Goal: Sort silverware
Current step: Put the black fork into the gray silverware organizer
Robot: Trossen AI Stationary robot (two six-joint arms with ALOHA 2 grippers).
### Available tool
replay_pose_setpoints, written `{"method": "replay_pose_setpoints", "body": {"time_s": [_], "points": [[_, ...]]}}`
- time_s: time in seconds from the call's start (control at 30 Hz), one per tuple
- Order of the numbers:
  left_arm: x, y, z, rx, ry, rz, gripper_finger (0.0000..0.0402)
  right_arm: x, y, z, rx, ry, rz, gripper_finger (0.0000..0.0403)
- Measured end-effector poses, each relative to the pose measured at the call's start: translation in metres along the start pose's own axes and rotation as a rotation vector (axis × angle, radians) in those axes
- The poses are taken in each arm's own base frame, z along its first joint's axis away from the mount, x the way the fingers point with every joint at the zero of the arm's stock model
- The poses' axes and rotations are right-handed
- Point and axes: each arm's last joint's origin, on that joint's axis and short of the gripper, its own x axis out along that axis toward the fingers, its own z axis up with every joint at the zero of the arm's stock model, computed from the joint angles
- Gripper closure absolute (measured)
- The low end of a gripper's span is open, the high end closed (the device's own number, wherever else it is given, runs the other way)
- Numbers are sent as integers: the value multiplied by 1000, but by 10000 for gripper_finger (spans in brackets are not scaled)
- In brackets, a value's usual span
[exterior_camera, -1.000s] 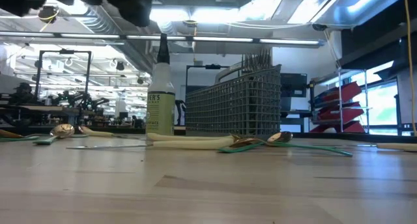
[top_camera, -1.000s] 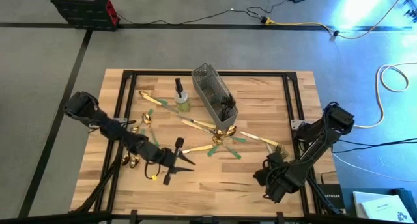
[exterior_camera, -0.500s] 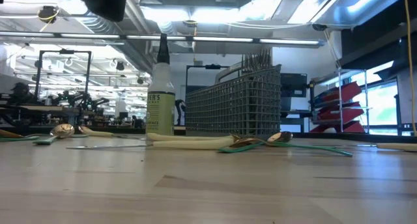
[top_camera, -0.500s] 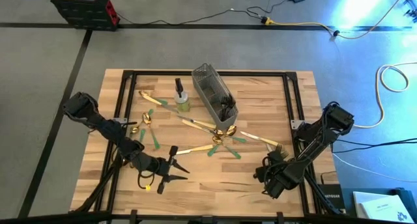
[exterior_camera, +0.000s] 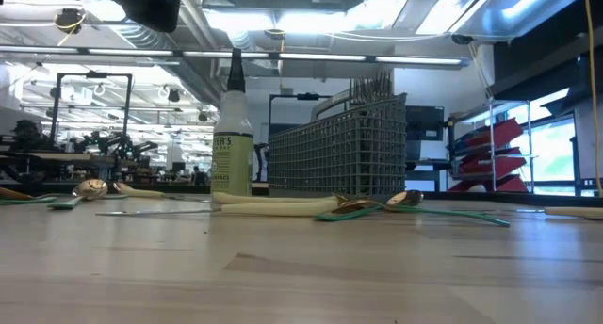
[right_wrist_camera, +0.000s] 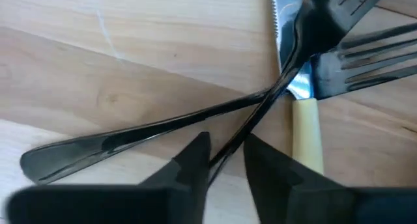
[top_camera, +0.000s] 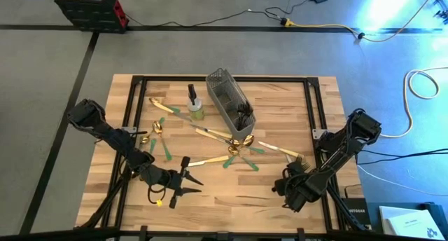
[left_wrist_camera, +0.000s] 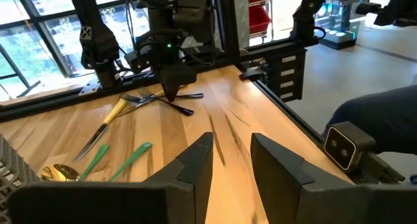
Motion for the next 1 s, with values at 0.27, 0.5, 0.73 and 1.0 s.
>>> {"method": "replay_pose_setpoints", "body": {"time_s": [0.27, 0.5, 0.73, 1.0], "points": [[0, 0, 0, -2, 0, 0, 311, 0, -1, 0, -13, 3, -16, 396], [0, 0, 0, -3, -1, 1, 311, -37, 9, -5, -52, -9, -75, 401], [0, 0, 0, 1, 1, 11, 311, -100, 23, -4, -48, -124, 17, 402], [-3, -4, 3, -9, -21, 63, 311, -154, 48, 8, -7, -396, 380, 402]]}}
